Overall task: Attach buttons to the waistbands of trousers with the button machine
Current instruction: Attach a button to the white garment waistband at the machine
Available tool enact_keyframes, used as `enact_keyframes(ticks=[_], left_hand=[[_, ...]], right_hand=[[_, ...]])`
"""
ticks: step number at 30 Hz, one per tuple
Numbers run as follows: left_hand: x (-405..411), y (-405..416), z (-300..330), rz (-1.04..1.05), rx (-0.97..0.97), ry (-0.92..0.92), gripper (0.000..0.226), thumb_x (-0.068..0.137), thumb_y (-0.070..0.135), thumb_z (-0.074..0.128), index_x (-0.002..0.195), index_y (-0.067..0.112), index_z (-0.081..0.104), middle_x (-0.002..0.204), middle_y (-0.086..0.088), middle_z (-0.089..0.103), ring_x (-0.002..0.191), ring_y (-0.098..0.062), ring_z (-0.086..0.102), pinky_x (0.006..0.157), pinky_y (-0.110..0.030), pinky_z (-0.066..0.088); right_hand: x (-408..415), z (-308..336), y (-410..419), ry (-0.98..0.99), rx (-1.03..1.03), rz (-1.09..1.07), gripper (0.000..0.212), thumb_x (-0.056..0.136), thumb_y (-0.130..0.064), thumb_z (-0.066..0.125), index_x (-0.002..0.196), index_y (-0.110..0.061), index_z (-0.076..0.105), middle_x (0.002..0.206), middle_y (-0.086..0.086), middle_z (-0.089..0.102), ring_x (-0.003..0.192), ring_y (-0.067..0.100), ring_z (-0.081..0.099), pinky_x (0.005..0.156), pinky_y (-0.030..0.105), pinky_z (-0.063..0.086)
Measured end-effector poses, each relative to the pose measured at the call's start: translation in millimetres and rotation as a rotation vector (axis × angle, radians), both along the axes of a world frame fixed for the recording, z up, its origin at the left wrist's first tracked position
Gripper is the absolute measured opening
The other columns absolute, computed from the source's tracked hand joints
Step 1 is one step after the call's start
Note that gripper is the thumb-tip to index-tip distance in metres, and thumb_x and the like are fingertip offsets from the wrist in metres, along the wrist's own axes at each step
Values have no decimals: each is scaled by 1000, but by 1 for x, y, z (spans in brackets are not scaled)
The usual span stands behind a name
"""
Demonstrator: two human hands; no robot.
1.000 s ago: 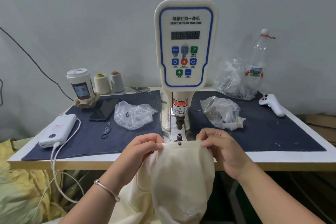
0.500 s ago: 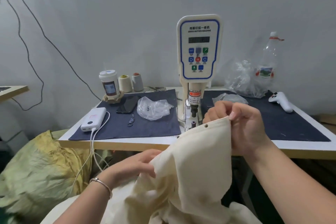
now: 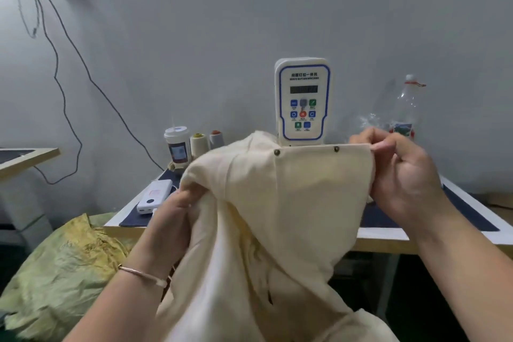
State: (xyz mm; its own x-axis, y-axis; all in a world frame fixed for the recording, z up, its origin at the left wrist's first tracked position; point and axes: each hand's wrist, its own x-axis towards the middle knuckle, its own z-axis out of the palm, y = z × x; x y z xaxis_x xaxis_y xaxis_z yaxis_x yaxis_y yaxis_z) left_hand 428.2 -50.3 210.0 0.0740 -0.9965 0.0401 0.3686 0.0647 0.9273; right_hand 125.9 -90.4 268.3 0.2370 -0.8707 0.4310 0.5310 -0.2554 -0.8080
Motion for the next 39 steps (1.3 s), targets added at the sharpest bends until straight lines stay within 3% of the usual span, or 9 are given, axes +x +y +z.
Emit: enact_keyframes(ticks=[5,9,15,19,22,28,32,37,39], left_hand=[[-30,31,25,-281,-136,67,83,55,65,85,117,12,72,117,-16,70,111,-32,66,95,-49,53],[-77,49,19,-340,-258,-315,49,50,27,88,98,22,79,99,-5,77,94,-18,73,77,-29,58],[-74,43,8,120,-228,-188,34,61,10,78,93,19,78,97,-12,76,89,-31,73,73,-38,60],[-41,45,25,315,-239,-72,32,61,13,75,93,14,77,96,-16,75,87,-32,72,69,-36,59],[-22,48,45,337,-264,12,56,63,26,77,116,10,69,115,-20,69,107,-37,67,93,-48,55],[-15,55,77,534,-337,-164,4,80,20,76,81,16,75,80,0,76,71,-9,71,57,-17,53],[21,66,104,437,-295,-565,7,89,28,70,95,23,70,90,10,77,87,-4,71,68,-14,53],[92,109,106,542,-104,-1398,92,68,85,44,140,29,48,143,3,51,137,-11,40,116,-37,32],[110,136,100,678,-44,-1192,125,52,96,46,153,25,28,156,0,35,145,-17,28,120,-46,24]], right_hand=[[41,28,14,-115,-27,-6,14,92,-7,42,81,-9,50,73,8,58,68,16,56,62,26,50],[88,24,30,-59,78,104,15,95,-6,47,83,-10,54,67,6,57,61,14,55,58,24,49],[89,23,31,338,-195,-3,10,94,-28,57,99,-20,60,94,0,61,87,13,58,77,22,47],[53,12,27,889,-264,-169,116,49,-85,65,146,-48,13,146,-16,39,131,0,40,102,25,36],[72,-12,39,1141,-198,125,145,34,-82,75,145,-53,-15,154,-19,25,136,1,34,112,27,31],[176,-30,64,682,-226,224,86,45,-37,93,123,-33,55,112,-19,68,103,-6,62,85,16,52],[228,-33,68,444,-50,70,40,48,-14,81,83,-28,65,81,-18,71,79,-1,67,61,12,52],[274,-8,64,287,219,136,37,57,-4,79,90,-15,68,83,-7,74,78,11,70,68,20,53],[289,8,54,289,322,166,37,66,-6,80,101,-10,68,92,0,73,86,18,69,80,28,53]])
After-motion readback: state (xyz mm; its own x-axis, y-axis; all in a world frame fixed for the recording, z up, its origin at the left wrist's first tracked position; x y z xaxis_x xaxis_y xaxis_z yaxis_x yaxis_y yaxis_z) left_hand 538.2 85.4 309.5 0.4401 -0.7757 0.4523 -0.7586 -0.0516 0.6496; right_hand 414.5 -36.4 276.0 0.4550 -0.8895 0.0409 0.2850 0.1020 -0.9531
